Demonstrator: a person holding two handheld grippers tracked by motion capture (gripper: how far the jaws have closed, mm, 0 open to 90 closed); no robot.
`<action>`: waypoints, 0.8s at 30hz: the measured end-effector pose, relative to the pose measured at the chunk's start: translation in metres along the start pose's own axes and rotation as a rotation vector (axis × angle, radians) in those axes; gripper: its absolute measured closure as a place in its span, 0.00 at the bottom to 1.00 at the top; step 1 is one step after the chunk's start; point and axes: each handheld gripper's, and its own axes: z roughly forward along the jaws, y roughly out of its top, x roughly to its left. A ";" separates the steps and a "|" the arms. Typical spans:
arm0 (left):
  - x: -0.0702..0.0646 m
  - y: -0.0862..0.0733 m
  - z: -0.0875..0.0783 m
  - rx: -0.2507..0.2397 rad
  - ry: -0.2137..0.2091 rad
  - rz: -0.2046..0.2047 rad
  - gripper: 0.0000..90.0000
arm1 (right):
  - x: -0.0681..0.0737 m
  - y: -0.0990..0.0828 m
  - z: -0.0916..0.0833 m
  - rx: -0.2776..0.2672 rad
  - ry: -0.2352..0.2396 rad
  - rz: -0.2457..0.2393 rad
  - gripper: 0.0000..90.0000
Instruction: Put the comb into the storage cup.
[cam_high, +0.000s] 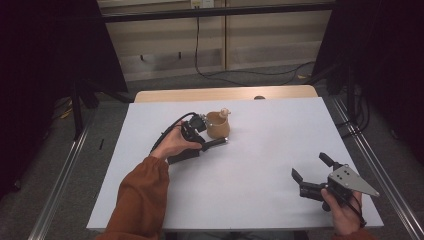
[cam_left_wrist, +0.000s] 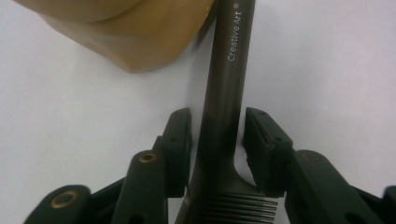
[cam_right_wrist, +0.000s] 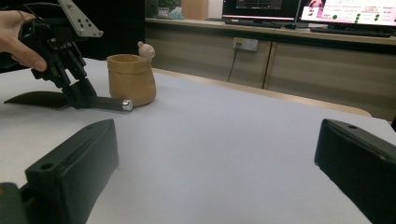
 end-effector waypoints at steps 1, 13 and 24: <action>0.000 0.000 0.000 0.002 0.006 0.000 0.71 | 0.000 0.000 0.000 -0.001 -0.001 0.000 0.00; -0.004 0.001 0.001 0.012 0.024 0.013 0.77 | 0.000 0.000 0.000 0.002 -0.002 -0.001 0.00; -0.006 0.002 0.001 0.015 0.028 0.033 0.79 | 0.000 0.000 0.000 0.002 -0.001 -0.001 0.00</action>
